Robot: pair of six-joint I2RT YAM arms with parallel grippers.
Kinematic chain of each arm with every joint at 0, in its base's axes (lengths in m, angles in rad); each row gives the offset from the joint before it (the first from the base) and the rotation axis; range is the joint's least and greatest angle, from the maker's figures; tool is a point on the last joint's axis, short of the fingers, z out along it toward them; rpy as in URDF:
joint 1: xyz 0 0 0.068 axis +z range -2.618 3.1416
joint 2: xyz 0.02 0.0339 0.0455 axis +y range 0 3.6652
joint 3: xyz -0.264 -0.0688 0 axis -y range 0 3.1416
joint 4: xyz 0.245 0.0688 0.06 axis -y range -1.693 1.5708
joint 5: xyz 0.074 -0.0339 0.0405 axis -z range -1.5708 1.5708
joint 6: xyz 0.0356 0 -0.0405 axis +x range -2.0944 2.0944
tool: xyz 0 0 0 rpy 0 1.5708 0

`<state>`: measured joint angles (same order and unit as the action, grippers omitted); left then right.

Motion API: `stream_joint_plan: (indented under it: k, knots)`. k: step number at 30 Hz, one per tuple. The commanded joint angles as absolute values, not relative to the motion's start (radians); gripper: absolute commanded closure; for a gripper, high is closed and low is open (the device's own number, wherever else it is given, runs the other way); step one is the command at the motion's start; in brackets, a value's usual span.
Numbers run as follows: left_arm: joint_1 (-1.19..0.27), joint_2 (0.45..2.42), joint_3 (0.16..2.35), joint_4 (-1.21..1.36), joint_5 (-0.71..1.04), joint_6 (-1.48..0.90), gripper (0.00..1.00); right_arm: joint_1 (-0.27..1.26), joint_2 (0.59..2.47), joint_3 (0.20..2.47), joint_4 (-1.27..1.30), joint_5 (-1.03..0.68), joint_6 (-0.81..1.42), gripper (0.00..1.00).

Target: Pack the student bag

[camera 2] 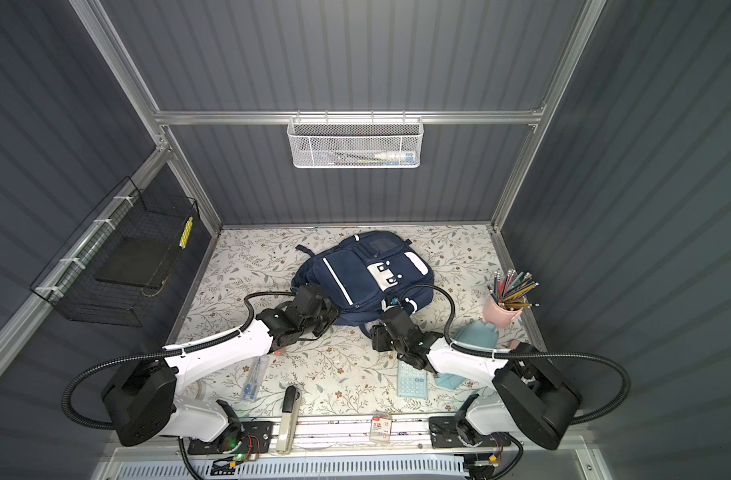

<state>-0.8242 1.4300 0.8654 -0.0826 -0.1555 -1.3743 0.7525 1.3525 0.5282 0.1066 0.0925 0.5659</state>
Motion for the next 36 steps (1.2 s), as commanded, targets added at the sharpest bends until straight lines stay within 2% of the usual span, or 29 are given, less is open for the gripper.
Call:
stream_joint_plan:
  k: [1,7,9,11,13,21,31,33,34,36]
  knots:
    - [-0.827,1.371,0.907,-0.024,-0.113,-1.381,1.00,0.737,1.370,0.568,0.149,0.109,0.518,0.38]
    - [-0.827,1.380,0.875,0.026,-0.072,-1.419,1.00,0.736,1.425,0.570,0.281,0.078,0.409,0.43]
    - [-0.827,1.385,0.871,0.024,-0.066,-1.419,1.00,0.737,1.434,0.581,0.281,0.083,0.397,0.53]
    - [-0.827,1.378,0.865,0.018,-0.074,-1.420,1.00,0.735,1.437,0.582,0.280,0.098,0.401,0.70]
    - [-0.826,1.364,0.863,0.006,-0.088,-1.419,1.00,0.726,1.437,0.582,0.264,0.104,0.414,0.82]
    - [-0.781,1.291,0.849,-0.066,-0.133,-1.384,1.00,0.702,1.356,0.521,0.186,0.096,0.457,1.00]
    - [-0.716,1.206,0.801,-0.128,-0.133,-1.358,1.00,0.650,1.325,0.517,0.071,0.067,0.541,0.99]
    - [-0.713,1.217,0.804,-0.118,-0.125,-1.341,1.00,0.663,1.289,0.506,0.103,0.003,0.535,0.86]
    - [-0.705,1.228,0.810,-0.121,-0.115,-1.323,0.95,0.675,1.269,0.507,0.109,-0.020,0.531,0.68]
    - [-0.687,1.233,0.811,-0.129,-0.114,-1.312,0.75,0.690,1.212,0.507,0.094,-0.017,0.543,0.54]
